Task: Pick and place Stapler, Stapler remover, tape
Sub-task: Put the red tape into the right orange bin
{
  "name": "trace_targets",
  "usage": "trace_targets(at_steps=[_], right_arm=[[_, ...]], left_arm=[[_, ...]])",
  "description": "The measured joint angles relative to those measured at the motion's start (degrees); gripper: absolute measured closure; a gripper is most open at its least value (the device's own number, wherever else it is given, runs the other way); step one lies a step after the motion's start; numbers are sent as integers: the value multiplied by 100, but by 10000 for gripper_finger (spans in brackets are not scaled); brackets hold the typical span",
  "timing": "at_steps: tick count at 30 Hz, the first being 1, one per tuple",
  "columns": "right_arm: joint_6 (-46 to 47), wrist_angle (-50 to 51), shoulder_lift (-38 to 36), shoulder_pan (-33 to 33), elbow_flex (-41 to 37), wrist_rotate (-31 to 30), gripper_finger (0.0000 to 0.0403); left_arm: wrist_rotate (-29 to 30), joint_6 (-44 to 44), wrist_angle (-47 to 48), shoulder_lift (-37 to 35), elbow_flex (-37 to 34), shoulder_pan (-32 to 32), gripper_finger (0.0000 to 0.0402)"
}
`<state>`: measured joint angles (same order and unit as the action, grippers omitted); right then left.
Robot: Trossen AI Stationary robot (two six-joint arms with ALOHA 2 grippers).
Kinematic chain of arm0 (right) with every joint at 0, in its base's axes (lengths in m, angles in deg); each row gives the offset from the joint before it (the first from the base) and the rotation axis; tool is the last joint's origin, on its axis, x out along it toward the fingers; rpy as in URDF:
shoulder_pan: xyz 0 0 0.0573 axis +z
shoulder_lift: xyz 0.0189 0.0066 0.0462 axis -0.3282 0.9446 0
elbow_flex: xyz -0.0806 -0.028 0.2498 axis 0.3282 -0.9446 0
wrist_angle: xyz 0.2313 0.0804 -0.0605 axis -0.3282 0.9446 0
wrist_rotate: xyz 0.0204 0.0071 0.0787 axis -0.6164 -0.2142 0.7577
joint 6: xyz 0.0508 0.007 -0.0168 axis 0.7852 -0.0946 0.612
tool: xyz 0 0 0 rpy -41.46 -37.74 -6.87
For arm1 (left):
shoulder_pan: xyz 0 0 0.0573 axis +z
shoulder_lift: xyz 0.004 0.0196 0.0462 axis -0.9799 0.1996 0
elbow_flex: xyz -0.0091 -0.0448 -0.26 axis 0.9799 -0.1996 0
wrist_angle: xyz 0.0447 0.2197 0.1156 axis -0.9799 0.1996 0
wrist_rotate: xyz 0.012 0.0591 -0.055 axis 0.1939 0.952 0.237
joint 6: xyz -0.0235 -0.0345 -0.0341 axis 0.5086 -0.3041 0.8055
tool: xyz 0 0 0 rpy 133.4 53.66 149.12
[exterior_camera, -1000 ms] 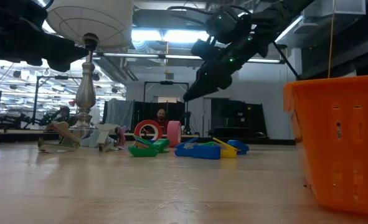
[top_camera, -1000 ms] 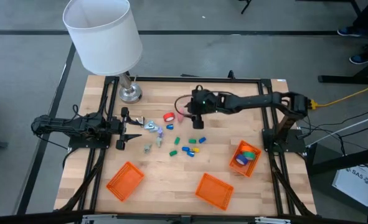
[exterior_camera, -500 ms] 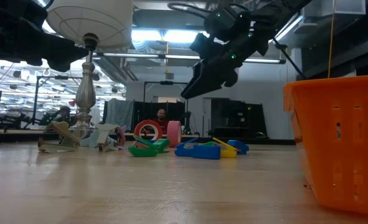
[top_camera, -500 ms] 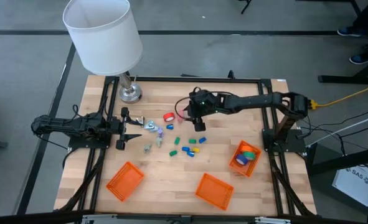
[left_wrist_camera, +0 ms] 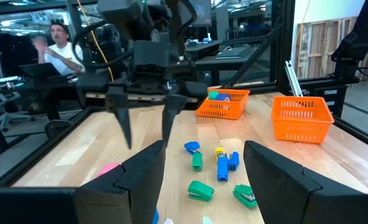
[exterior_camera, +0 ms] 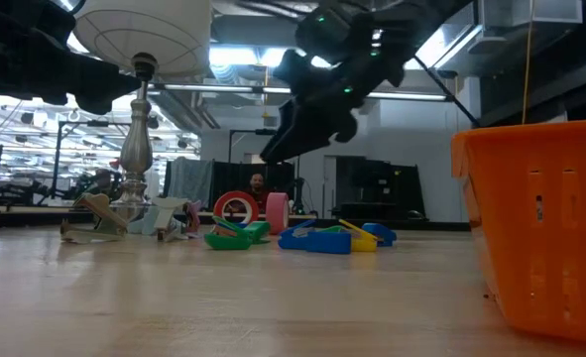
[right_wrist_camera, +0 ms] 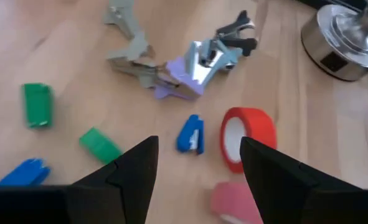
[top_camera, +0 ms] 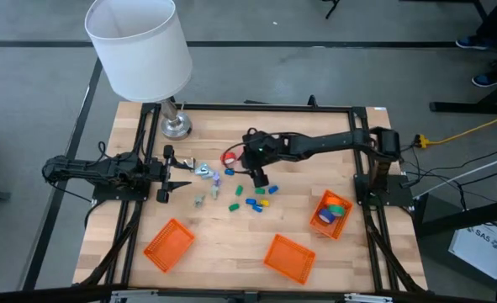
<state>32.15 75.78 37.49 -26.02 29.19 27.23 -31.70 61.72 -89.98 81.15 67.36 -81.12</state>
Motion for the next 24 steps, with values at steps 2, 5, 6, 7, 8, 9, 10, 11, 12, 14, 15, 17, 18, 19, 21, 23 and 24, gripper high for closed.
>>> trace_targets(at_steps=[2,5,6,7,8,9,10,11,12,14,15,17,18,19,21,23,24], right_arm=[[-22,282,165,0,312,-145,171],[-305,798,434,-2,813,-481,171],[-322,940,527,-4,985,-602,171],[-319,976,631,-10,1163,-694,171],[-313,1004,718,-27,1341,-735,171],[-306,1070,794,-44,1488,-735,171],[-306,1107,890,-55,1638,-735,171],[-306,1124,994,-74,1787,-737,171],[-304,1196,1094,-94,1903,-735,171],[-306,1362,1297,-128,2118,-735,171],[-306,1418,1400,-145,2225,-736,171],[-306,1507,1555,-186,2364,-735,171],[-306,1507,1624,-207,2402,-735,171],[-306,1487,1690,-229,2426,-735,171],[-306,1509,1791,-277,2451,-735,171],[-304,1501,1850,-317,2460,-736,171],[-304,1519,1863,-339,2460,-736,171]], left_arm=[[0,0,0,-2,-2,0,186],[2,0,0,0,0,0,185],[0,0,0,0,0,0,185],[0,0,0,0,0,0,186],[1,0,0,0,-1,0,186],[1,0,0,0,0,0,187],[0,0,0,0,0,0,187],[0,0,0,-1,-1,0,187],[2,0,0,-2,-2,0,186],[0,0,0,0,0,0,185],[0,0,0,-2,-2,0,185],[1,0,0,-1,0,0,185],[0,0,0,0,-1,0,186],[1,0,0,-1,-1,0,187],[0,0,0,-2,0,0,187],[0,0,0,-2,-2,0,186],[0,0,0,0,0,0,185]])
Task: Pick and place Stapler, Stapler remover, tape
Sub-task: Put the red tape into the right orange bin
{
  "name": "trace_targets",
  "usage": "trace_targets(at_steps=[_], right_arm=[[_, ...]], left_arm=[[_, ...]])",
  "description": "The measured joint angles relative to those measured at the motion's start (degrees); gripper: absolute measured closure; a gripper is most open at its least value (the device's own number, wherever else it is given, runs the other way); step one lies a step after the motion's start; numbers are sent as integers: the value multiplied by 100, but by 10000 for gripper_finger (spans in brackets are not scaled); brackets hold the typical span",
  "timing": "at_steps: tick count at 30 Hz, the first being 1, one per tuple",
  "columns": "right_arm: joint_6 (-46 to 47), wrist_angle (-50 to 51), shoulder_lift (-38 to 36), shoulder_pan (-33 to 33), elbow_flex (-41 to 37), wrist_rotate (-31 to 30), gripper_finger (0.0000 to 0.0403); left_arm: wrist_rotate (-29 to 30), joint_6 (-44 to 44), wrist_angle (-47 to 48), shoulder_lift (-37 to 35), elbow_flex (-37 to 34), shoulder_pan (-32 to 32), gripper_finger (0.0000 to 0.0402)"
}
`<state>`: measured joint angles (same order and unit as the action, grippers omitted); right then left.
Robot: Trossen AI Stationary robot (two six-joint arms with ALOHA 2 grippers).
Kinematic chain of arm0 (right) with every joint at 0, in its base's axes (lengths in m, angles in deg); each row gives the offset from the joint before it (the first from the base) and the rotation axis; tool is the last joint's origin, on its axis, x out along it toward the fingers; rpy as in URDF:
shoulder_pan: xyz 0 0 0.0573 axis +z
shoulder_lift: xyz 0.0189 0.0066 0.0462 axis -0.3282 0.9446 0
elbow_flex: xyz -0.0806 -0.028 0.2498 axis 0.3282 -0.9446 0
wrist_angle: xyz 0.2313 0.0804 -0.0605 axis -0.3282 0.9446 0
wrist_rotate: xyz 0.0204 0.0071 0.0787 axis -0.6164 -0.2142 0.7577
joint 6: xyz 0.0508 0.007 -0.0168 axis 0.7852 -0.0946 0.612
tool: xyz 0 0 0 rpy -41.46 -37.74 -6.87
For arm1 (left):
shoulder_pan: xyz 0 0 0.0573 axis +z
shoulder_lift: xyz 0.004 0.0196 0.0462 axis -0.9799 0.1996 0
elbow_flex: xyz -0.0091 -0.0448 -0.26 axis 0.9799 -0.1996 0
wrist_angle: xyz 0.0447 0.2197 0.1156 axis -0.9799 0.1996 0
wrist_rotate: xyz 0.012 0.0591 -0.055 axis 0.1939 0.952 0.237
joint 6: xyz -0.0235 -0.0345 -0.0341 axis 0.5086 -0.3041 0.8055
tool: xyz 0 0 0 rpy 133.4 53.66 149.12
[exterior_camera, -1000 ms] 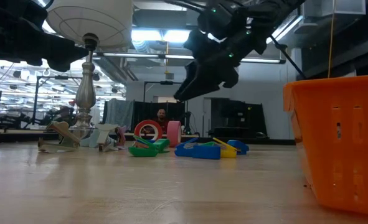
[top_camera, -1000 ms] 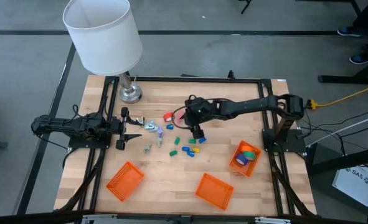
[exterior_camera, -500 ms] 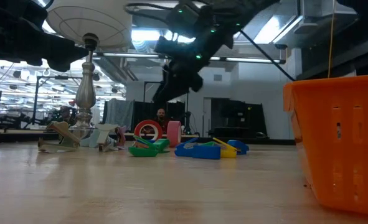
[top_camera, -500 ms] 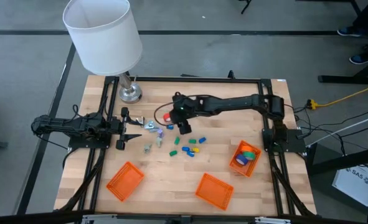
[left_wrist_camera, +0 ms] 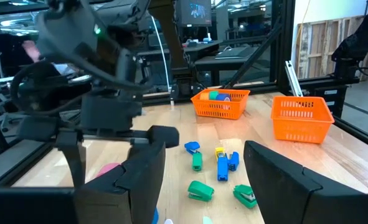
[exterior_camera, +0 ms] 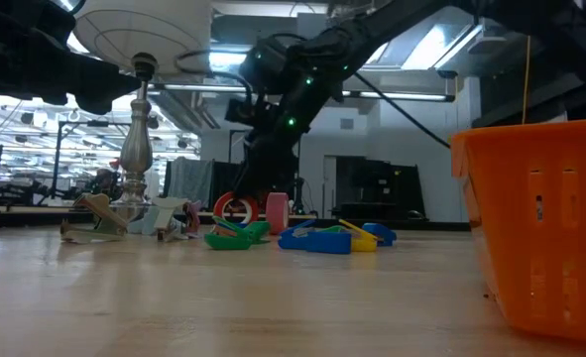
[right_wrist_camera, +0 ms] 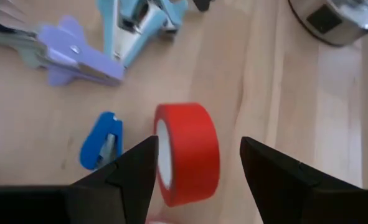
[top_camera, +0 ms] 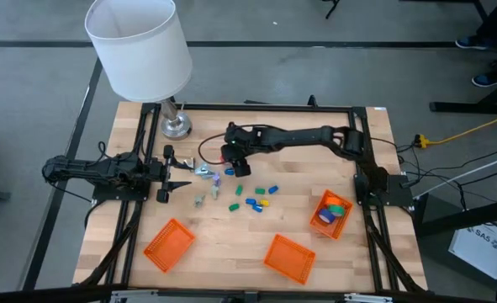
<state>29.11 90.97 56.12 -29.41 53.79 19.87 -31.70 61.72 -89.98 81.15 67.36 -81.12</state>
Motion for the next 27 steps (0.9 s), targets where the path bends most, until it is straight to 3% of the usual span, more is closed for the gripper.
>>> trace_targets(at_steps=[6,13,27], right_arm=[[0,145,66,-10,2,1,199],[24,291,66,-10,2,26,300],[514,271,-257,242,304,296,300]], left_arm=[[1,0,0,-2,0,0,187],[2,0,0,-1,-1,0,185],[2,0,0,-2,-2,0,187]])
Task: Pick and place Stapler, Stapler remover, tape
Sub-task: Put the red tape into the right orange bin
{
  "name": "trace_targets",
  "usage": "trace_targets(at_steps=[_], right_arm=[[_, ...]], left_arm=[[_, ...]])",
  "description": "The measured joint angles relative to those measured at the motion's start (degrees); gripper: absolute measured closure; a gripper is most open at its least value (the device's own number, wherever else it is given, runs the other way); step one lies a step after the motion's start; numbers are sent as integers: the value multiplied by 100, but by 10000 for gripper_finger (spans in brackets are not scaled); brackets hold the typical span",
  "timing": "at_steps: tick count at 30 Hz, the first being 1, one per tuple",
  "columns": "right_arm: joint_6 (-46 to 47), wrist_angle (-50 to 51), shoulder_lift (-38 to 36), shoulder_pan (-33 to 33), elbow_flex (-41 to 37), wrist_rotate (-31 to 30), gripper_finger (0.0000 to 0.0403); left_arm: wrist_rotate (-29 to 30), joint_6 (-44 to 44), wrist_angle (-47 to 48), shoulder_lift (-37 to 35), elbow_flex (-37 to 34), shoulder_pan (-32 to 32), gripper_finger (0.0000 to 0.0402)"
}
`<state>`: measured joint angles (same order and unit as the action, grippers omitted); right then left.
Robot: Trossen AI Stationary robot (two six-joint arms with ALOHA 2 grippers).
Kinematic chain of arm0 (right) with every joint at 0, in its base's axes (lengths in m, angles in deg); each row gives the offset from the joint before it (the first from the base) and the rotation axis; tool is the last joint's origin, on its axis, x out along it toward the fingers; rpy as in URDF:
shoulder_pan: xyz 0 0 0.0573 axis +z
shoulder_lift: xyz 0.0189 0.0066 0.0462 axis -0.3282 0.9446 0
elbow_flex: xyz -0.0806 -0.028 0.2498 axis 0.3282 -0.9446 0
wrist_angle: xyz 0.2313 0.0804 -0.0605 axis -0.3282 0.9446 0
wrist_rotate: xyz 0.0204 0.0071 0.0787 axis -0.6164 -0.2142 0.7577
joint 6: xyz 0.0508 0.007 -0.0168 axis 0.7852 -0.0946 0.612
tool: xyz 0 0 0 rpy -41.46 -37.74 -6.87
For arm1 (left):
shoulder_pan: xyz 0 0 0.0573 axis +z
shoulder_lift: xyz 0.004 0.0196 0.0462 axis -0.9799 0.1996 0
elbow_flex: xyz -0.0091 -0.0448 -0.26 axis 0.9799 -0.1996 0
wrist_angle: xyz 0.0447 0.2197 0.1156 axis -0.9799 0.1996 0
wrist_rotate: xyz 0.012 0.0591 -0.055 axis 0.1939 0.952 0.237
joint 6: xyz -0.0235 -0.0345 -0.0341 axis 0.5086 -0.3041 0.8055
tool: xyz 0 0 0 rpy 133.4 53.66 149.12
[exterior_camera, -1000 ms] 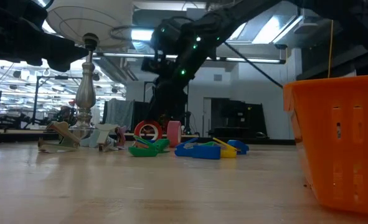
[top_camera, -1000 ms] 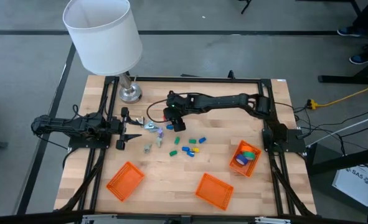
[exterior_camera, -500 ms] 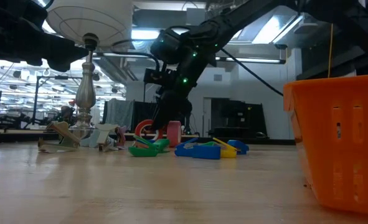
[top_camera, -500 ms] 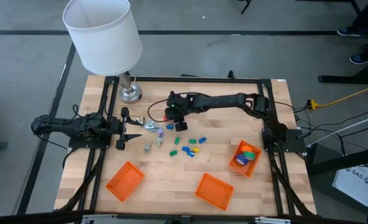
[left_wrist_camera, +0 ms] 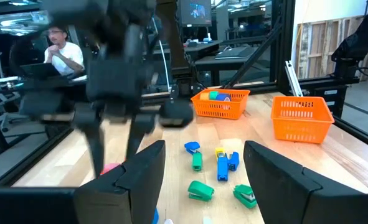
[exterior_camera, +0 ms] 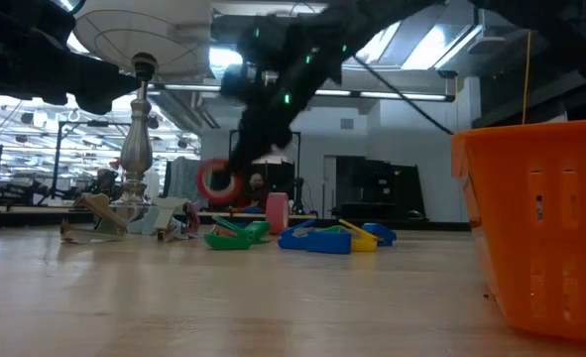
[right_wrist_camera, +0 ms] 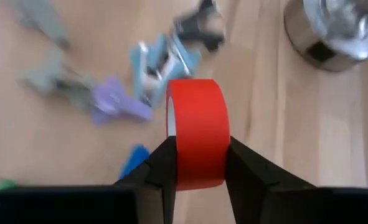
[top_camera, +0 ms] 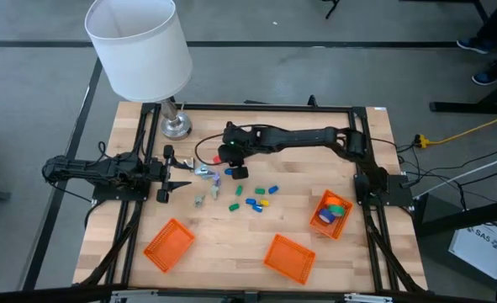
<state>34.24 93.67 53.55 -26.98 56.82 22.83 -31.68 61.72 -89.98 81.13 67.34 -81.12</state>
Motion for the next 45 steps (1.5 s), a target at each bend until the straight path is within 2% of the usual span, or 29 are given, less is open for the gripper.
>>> trace_targets(at_steps=[5,9,19,24,29,32,37,45], right_arm=[[822,56,-641,191,-194,218,300],[1315,87,-1231,405,-698,214,300],[2971,240,-2845,1177,-2332,-295,300],[4213,866,-3573,1602,-2792,-836,300],[6003,2279,-4229,2123,-3012,-1330,300],[7021,3065,-4470,2552,-3042,-1333,300],[8519,3809,-4637,3319,-3042,-1317,300],[10381,4328,-4754,4304,-3042,-260,300]], left_arm=[[0,0,0,2,2,0,185],[0,0,0,0,2,0,186],[0,0,0,2,2,0,186],[0,0,0,0,1,0,186],[0,0,0,0,2,0,186],[0,0,0,1,2,0,187],[0,0,0,0,0,0,185],[0,0,0,1,1,0,185]])
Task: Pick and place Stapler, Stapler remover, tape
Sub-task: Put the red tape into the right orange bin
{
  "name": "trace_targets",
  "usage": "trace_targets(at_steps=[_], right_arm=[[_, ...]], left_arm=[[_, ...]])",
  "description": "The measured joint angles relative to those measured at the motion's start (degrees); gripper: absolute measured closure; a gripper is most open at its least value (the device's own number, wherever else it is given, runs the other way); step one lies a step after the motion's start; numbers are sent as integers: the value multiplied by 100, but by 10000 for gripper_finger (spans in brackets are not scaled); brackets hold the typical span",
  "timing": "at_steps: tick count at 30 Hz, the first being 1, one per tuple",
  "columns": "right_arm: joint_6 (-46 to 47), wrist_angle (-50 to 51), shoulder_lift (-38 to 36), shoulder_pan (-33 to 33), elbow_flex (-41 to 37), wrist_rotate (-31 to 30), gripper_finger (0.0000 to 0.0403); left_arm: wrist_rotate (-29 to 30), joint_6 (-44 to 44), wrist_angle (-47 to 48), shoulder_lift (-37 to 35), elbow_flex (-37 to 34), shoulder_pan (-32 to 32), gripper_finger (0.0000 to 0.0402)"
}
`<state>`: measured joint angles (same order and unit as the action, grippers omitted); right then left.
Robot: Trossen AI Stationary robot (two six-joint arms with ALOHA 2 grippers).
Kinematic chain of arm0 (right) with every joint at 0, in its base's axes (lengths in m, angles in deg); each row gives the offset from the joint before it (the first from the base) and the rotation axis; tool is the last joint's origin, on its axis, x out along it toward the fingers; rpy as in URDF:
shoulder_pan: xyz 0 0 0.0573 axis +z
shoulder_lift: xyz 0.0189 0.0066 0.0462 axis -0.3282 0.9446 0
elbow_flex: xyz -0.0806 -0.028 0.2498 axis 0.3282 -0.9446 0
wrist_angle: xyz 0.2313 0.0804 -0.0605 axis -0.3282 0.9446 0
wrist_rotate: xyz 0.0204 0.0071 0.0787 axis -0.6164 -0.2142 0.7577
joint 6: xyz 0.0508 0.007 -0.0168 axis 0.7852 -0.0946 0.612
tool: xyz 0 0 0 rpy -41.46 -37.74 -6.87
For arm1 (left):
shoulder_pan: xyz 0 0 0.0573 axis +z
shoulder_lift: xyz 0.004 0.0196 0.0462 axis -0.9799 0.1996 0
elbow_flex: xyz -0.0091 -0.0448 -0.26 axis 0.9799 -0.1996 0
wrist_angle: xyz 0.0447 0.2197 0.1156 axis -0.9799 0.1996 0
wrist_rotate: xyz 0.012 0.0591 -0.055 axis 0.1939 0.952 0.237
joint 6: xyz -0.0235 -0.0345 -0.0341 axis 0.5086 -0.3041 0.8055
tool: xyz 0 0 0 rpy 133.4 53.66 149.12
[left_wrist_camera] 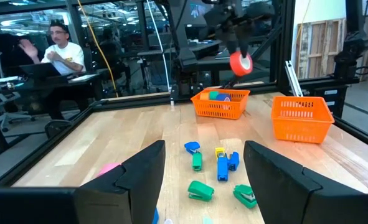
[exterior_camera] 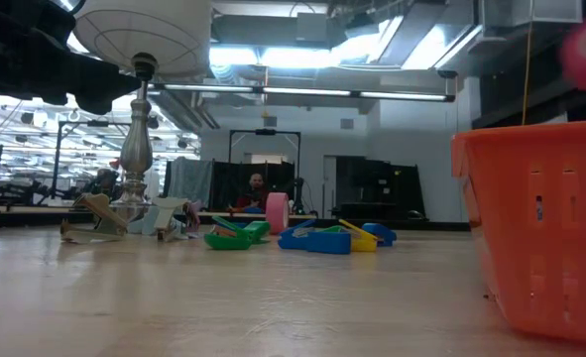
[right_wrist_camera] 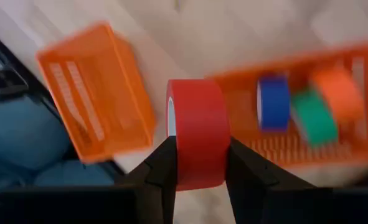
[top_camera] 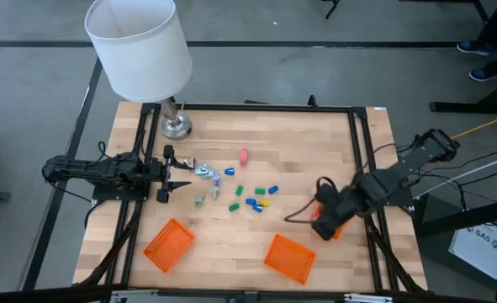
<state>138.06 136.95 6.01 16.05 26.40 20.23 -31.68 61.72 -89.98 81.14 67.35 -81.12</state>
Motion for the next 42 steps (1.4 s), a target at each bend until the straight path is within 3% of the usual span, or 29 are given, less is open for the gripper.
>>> trace_targets(at_steps=[6,14,23,35,42], right_arm=[[449,734,125,325,0,181,300],[391,805,526,329,-29,118,300],[60,-335,518,368,-1130,153,300],[-977,-411,516,366,-1851,142,300],[-997,-417,516,366,-2081,169,220]], left_arm=[[-1,0,0,1,-1,0,187],[-1,0,0,1,-1,0,186],[0,0,0,1,1,0,185],[0,0,0,-1,-1,0,186],[-2,0,0,-1,-1,0,185]])
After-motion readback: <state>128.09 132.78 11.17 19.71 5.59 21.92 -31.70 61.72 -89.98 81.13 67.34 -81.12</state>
